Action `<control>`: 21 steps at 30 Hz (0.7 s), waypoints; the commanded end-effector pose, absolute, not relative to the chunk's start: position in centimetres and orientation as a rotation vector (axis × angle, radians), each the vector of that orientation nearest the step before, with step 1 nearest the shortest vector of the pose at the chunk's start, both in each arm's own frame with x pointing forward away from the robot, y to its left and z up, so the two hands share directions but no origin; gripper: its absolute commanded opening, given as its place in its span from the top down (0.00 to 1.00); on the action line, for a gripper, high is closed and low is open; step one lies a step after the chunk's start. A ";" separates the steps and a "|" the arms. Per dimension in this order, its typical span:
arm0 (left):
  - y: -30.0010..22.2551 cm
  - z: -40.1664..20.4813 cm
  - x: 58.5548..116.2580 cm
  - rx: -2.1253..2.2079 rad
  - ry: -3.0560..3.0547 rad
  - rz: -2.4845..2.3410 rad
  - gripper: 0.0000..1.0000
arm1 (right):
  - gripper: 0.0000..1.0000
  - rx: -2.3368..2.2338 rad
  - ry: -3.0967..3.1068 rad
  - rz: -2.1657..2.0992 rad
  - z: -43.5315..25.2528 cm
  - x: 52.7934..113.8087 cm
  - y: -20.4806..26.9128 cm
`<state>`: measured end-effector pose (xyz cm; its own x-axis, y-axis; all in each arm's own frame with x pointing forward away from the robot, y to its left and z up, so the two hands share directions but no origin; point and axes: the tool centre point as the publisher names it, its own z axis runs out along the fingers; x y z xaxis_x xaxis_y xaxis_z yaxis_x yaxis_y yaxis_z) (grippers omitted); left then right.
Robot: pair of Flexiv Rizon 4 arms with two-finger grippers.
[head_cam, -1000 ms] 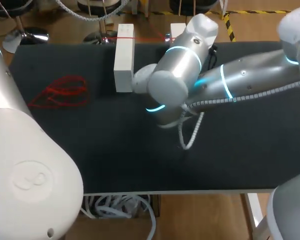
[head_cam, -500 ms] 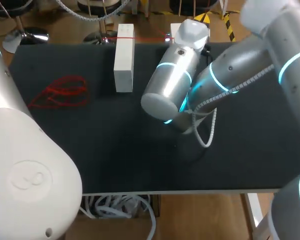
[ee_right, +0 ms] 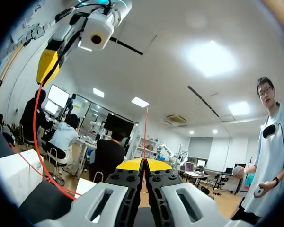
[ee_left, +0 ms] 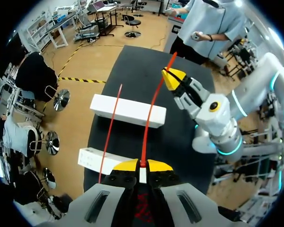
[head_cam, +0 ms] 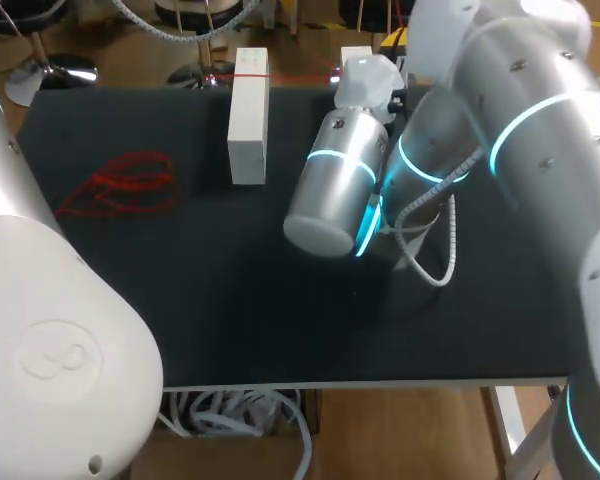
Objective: Grab the tape and strap the tape.
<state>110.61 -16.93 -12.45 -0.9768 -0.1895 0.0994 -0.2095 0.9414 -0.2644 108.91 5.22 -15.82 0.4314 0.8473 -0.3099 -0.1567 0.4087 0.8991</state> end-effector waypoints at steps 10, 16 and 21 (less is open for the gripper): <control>-17.0 -12.3 110.7 0.312 -3.022 0.415 1.00 | 1.00 0.837 0.843 0.788 -16.5 109.1 5.5; -17.0 -12.3 110.7 0.312 -3.022 0.415 1.00 | 1.00 0.815 0.999 0.523 -15.6 109.1 6.9; -17.0 -12.3 110.7 0.312 -3.022 0.415 1.00 | 1.00 0.814 1.094 0.384 -14.9 109.0 6.9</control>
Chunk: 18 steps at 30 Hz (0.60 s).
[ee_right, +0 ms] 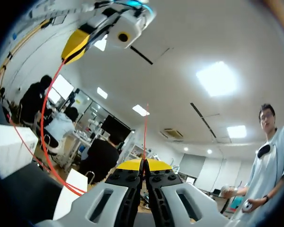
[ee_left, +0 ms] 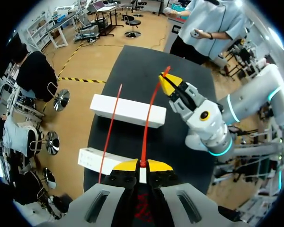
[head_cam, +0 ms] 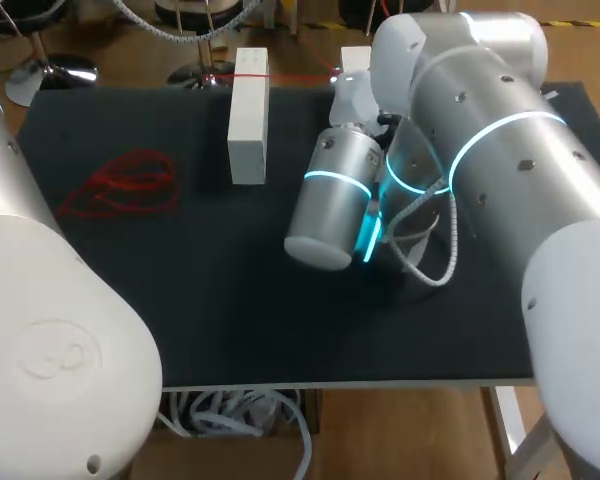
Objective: Grab the tape and strap the tape.
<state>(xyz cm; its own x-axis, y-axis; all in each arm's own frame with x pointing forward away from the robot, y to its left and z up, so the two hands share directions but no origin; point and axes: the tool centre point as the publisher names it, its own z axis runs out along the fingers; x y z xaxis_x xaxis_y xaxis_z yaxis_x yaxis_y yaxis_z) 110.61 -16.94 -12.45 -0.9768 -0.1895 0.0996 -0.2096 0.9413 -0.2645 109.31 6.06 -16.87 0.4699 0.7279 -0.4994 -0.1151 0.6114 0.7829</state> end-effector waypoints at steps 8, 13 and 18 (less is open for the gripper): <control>-17.0 -12.3 110.7 0.312 -3.022 0.415 1.00 | 1.00 0.686 1.171 0.345 -13.6 109.0 6.7; -17.0 -12.3 110.7 0.312 -3.022 0.415 1.00 | 1.00 0.549 1.216 0.394 -12.4 108.8 6.5; -17.0 -12.3 110.7 0.312 -3.022 0.415 1.00 | 1.00 0.423 1.261 0.443 -11.8 108.6 6.3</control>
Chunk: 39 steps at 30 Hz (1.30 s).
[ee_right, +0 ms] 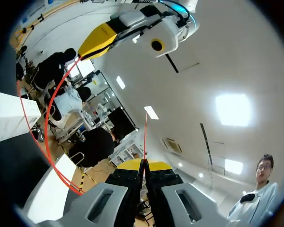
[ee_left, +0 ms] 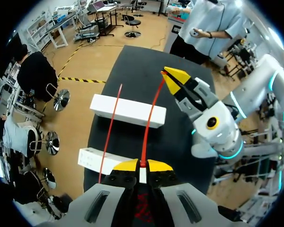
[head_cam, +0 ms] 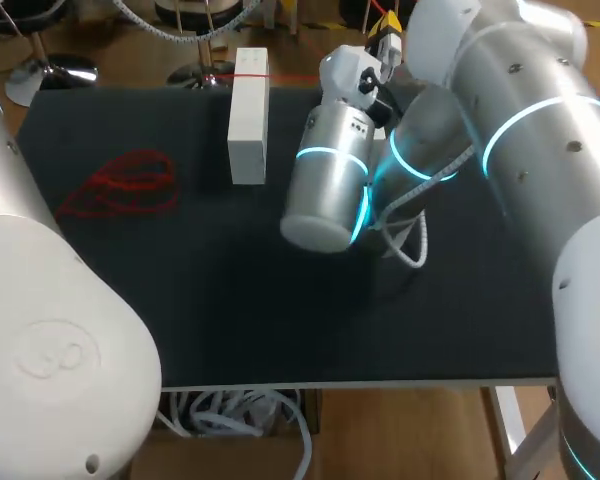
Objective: Grab the tape and strap the tape.
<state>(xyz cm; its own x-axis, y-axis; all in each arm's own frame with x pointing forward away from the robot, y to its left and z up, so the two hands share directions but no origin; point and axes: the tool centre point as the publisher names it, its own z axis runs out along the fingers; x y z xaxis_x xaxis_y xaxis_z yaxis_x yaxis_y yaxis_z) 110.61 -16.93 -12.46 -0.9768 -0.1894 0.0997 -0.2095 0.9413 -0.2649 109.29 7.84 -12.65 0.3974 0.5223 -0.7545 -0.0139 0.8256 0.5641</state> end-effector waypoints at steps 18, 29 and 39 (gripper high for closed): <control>-17.0 -12.3 110.7 0.312 -3.022 0.415 1.00 | 1.00 0.240 1.504 0.268 -12.1 108.2 7.6; -17.0 -12.3 110.7 0.312 -3.022 0.415 1.00 | 1.00 0.199 1.607 0.273 -11.2 109.5 8.8; -17.0 -12.3 110.7 0.312 -3.022 0.415 1.00 | 1.00 0.199 1.607 0.273 -11.2 109.5 8.8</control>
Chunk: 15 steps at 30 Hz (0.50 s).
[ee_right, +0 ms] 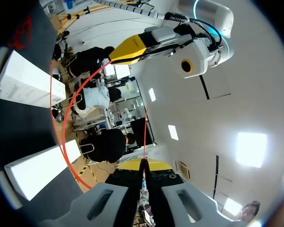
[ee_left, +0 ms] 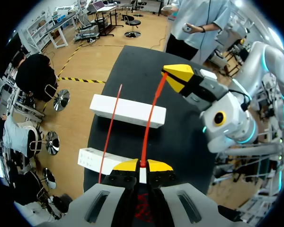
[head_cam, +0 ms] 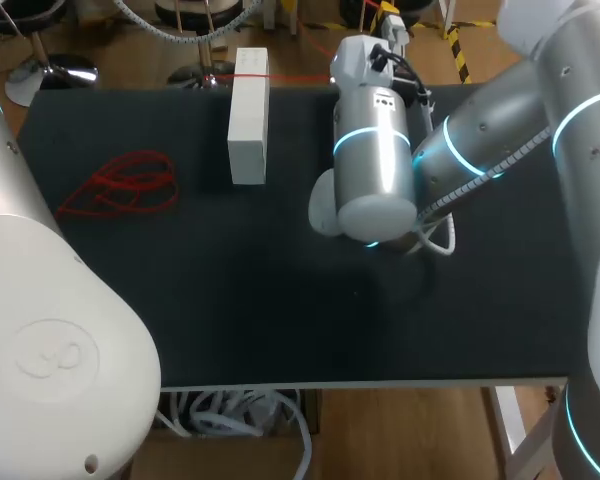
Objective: Grab the tape and strap the tape.
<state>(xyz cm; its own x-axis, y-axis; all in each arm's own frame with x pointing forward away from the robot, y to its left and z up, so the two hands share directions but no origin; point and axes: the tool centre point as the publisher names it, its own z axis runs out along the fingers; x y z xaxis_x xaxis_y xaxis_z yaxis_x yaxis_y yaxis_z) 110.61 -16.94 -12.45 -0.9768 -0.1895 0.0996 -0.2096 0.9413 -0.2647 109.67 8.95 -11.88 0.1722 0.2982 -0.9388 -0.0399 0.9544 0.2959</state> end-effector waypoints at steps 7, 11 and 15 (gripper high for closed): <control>-17.0 -12.3 110.7 0.312 -3.022 0.415 1.00 | 1.00 0.199 1.607 0.273 -11.2 109.5 8.8; -17.0 -12.3 110.7 0.312 -3.022 0.415 1.00 | 1.00 0.199 1.607 0.273 -11.2 109.5 8.8; -17.0 -12.3 110.7 0.312 -3.022 0.415 1.00 | 1.00 0.109 1.661 0.139 -11.2 108.7 10.8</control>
<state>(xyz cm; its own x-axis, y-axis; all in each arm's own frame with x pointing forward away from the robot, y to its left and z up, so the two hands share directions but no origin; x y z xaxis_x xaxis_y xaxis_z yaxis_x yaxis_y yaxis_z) 110.61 -16.94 -12.44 -0.9768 -0.1894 0.0997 -0.2095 0.9413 -0.2646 109.36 9.67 -11.97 0.1174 0.2154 -0.9694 -0.0403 0.9764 0.2121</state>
